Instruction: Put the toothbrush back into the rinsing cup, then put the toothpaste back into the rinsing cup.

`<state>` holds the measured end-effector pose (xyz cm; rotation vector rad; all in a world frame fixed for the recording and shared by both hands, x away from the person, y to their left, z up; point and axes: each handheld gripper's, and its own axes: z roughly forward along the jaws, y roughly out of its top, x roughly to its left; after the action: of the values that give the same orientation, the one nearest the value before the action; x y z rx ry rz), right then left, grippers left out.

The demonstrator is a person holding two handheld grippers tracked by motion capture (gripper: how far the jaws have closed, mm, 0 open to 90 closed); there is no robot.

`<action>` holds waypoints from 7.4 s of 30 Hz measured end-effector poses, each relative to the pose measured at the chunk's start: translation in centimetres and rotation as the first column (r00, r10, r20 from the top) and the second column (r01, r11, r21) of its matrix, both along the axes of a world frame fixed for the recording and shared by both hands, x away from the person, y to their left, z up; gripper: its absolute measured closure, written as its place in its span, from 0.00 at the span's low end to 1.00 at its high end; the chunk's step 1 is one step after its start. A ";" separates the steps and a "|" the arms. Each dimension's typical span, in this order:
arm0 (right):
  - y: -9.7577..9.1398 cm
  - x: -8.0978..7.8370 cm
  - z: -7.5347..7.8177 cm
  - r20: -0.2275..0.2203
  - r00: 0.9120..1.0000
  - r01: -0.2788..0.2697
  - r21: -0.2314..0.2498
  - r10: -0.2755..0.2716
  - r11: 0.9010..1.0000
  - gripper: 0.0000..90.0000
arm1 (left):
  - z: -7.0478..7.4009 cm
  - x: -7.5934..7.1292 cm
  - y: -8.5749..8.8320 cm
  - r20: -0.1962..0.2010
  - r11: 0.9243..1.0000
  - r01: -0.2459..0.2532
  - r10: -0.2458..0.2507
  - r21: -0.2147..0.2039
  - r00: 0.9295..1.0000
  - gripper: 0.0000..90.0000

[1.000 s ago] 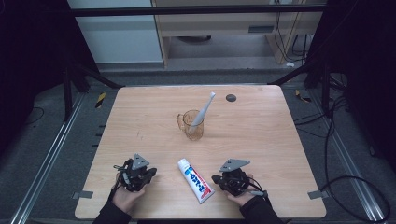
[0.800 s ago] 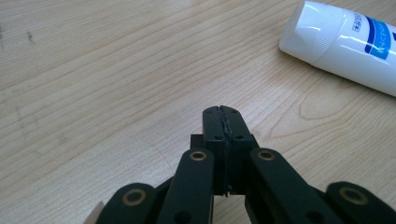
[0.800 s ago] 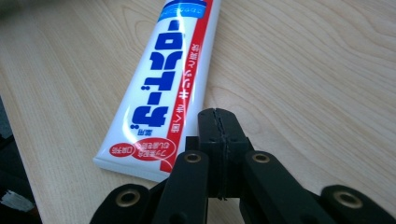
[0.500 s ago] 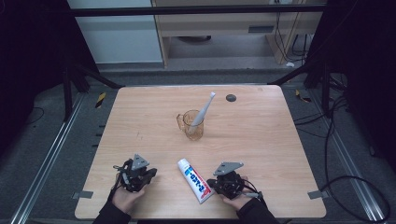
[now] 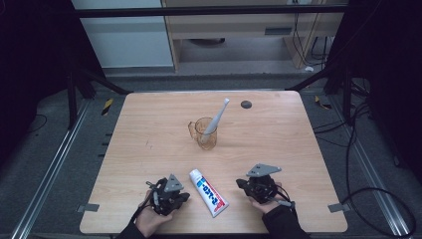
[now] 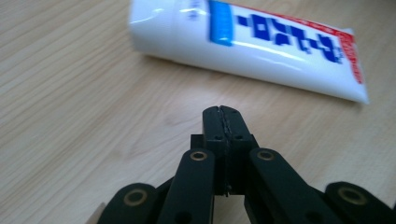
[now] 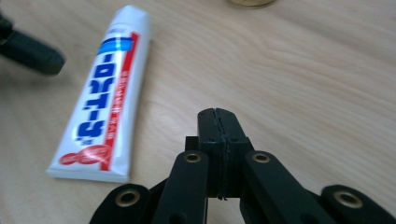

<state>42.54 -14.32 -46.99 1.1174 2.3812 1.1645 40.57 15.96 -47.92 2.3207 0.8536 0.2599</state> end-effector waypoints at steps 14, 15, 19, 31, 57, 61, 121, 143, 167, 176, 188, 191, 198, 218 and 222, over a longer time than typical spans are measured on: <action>-4.4 1.8 0.3 0.041 0.982 0.181 0.022 -0.182 0.983 0.99 | -0.6 -0.3 -4.1 -0.020 0.994 0.103 -0.103 0.035 0.995 1.00; -4.5 1.9 0.4 0.051 0.982 0.183 0.024 -0.184 0.983 0.99 | -0.7 -0.3 -4.2 -0.021 0.994 0.107 -0.106 0.033 0.994 1.00; -4.9 2.1 0.5 0.060 0.978 0.196 0.031 -0.197 0.980 0.99 | -0.8 -0.1 -4.8 -0.016 0.994 0.109 -0.108 0.032 0.994 1.00; -5.6 2.6 0.3 0.056 0.972 0.225 0.025 -0.226 0.974 0.99 | -0.7 0.8 -7.4 0.019 0.993 0.121 -0.121 0.007 0.993 1.00; -5.9 2.8 0.1 0.054 0.970 0.235 0.014 -0.235 0.972 0.99 | 3.0 4.9 -3.5 0.099 0.999 -0.027 0.031 -0.043 0.995 1.00; -5.8 2.9 0.0 0.048 0.971 0.232 0.010 -0.232 0.973 0.99 | 2.4 6.6 -1.8 0.070 0.997 -0.077 0.079 -0.024 0.994 1.00; -7.8 3.0 0.5 0.082 0.951 0.298 0.017 -0.299 0.954 0.88 | 5.1 4.9 -2.9 0.082 0.998 -0.059 0.060 -0.025 0.995 0.65; -10.0 3.3 0.4 0.102 0.927 0.361 0.012 -0.360 0.932 0.78 | 4.2 5.3 -7.1 0.045 0.998 0.024 -0.027 0.059 0.999 0.43; -9.6 3.9 0.1 0.083 0.933 0.353 -0.011 -0.351 0.936 0.76 | 0.9 7.6 -9.7 -0.060 0.987 0.046 -0.037 0.155 0.997 0.41; -9.4 4.0 0.1 0.080 0.935 0.349 -0.019 -0.346 0.937 0.76 | 0.5 7.9 -9.9 -0.095 0.987 0.049 -0.034 0.155 0.995 0.44; -9.5 4.1 0.0 0.078 0.933 0.353 -0.025 -0.350 0.935 0.77 | 0.3 7.9 -10.1 -0.104 0.984 0.040 -0.022 0.174 0.994 0.51; -9.6 4.1 0.0 0.078 0.933 0.355 -0.026 -0.352 0.935 0.77 | 0.6 7.7 -10.0 -0.095 0.986 0.033 -0.017 0.166 0.995 0.57; -9.7 4.1 0.0 0.079 0.931 0.359 -0.023 -0.356 0.933 0.77 | 1.8 7.2 -9.1 -0.075 0.993 0.021 -0.013 0.116 0.997 0.71; -9.7 3.9 0.0 0.080 0.928 0.366 -0.023 -0.363 0.930 0.79 | 7.5 6.3 -2.9 0.064 0.993 -0.092 0.097 -0.077 0.993 0.77; -9.8 3.9 0.0 0.084 0.928 0.365 -0.019 -0.363 0.931 0.80 | 8.0 6.7 -1.9 0.084 0.987 -0.127 0.135 -0.097 0.987 0.77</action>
<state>46.45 -24.12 -46.97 1.3987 2.0106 1.0125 47.23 14.03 -39.90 2.1551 0.9540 0.3720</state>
